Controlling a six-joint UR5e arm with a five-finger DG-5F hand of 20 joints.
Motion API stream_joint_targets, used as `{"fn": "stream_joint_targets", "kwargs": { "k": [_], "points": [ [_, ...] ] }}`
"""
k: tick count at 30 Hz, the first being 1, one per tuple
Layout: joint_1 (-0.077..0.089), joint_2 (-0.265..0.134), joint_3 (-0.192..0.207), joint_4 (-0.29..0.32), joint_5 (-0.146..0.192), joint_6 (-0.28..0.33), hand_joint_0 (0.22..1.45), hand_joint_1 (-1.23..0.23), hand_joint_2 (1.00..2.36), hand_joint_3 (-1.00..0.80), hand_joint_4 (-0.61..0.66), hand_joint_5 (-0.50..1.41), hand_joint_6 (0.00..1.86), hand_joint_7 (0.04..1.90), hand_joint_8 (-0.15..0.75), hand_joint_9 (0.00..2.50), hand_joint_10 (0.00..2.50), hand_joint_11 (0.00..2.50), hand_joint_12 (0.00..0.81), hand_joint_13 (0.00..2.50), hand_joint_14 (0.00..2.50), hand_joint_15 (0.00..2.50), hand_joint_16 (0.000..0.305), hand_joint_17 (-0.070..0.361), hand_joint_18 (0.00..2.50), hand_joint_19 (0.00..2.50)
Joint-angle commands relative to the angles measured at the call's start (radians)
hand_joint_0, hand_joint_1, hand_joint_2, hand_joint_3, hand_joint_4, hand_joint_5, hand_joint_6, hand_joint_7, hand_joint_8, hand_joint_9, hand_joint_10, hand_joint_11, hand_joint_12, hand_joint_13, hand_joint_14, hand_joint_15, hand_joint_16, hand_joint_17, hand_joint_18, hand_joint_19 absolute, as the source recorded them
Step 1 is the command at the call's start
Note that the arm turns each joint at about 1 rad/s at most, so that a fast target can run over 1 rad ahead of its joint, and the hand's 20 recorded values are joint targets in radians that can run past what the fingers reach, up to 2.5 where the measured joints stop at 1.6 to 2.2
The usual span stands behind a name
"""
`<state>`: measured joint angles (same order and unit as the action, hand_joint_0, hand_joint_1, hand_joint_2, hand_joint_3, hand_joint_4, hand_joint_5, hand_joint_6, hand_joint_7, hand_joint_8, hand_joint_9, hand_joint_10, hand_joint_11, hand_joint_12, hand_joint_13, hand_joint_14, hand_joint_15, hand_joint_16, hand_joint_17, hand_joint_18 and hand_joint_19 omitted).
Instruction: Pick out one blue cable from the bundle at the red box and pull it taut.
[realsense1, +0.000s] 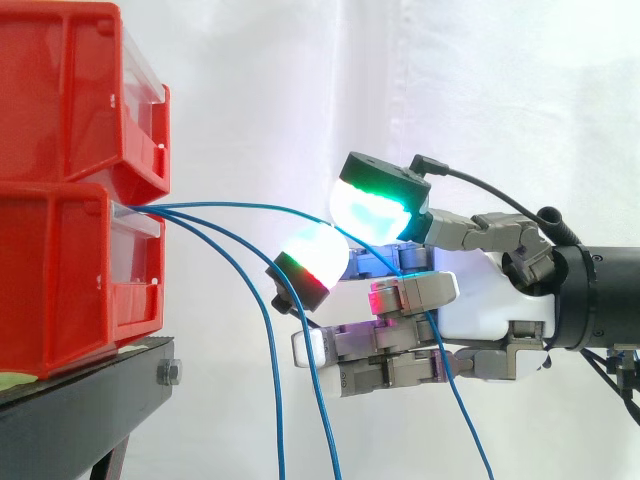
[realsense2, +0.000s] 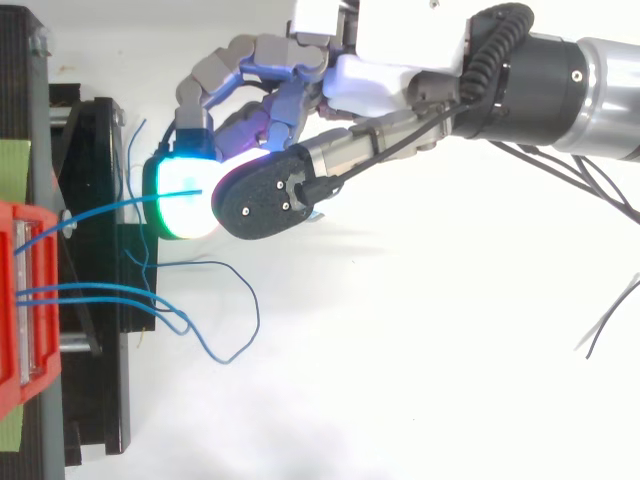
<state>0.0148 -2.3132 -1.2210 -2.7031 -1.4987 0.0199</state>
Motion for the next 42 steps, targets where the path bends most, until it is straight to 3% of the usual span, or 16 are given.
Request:
{"fn": "stream_joint_targets", "kwargs": {
  "k": [1, 7, 17, 24, 35, 38, 42],
  "points": [
    [0.001, 0.000, 0.000, -0.001, 0.000, 0.000, 0.60, -0.72, 1.01, -0.31, -0.08, -0.21, 0.88, 0.90, 0.198, 1.33, 0.01, 1.64, 0.108, 0.72, 0.01, 0.44, 0.006, 0.013, 0.37, 0.50],
    [-0.001, 0.000, 0.000, -0.003, 0.000, 0.000, 0.57, -0.60, 1.00, -0.45, -0.02, -0.20, 0.87, 0.91, 0.210, 1.34, 0.01, 1.60, 0.106, 0.71, 0.01, 0.43, 0.006, 0.014, 0.35, 0.52],
    [-0.003, 0.000, 0.000, -0.003, 0.000, 0.000, 0.60, -0.54, 1.01, -0.36, 0.00, -0.19, 0.89, 0.96, 0.214, 1.34, 0.01, 1.59, 0.097, 0.70, 0.01, 0.43, 0.005, 0.010, 0.33, 0.53],
    [-0.004, 0.000, 0.000, -0.003, 0.000, 0.000, 0.59, -0.64, 1.02, -0.18, 0.00, -0.18, 0.91, 0.99, 0.215, 1.32, 0.01, 1.57, 0.102, 0.70, 0.01, 0.43, 0.004, 0.010, 0.33, 0.52],
    [-0.003, 0.000, 0.000, -0.004, -0.003, 0.002, 0.60, -0.67, 1.02, -0.18, -0.03, -0.18, 0.91, 0.97, 0.221, 1.30, 0.01, 1.51, 0.101, 0.70, 0.02, 0.43, 0.004, 0.010, 0.33, 0.52],
    [0.001, 0.000, 0.000, -0.018, -0.003, 0.003, 0.60, -0.67, 1.02, -0.18, -0.03, -0.18, 0.91, 0.97, 0.224, 1.30, 0.01, 1.51, 0.101, 0.70, 0.01, 0.43, 0.004, 0.010, 0.33, 0.52],
    [0.005, 0.009, 0.000, -0.087, -0.020, -0.026, 0.60, -0.67, 1.02, -0.18, -0.03, -0.18, 0.91, 0.97, 0.219, 1.29, 0.01, 1.50, 0.100, 0.70, 0.01, 0.43, 0.004, 0.010, 0.33, 0.51]
  ]
}}
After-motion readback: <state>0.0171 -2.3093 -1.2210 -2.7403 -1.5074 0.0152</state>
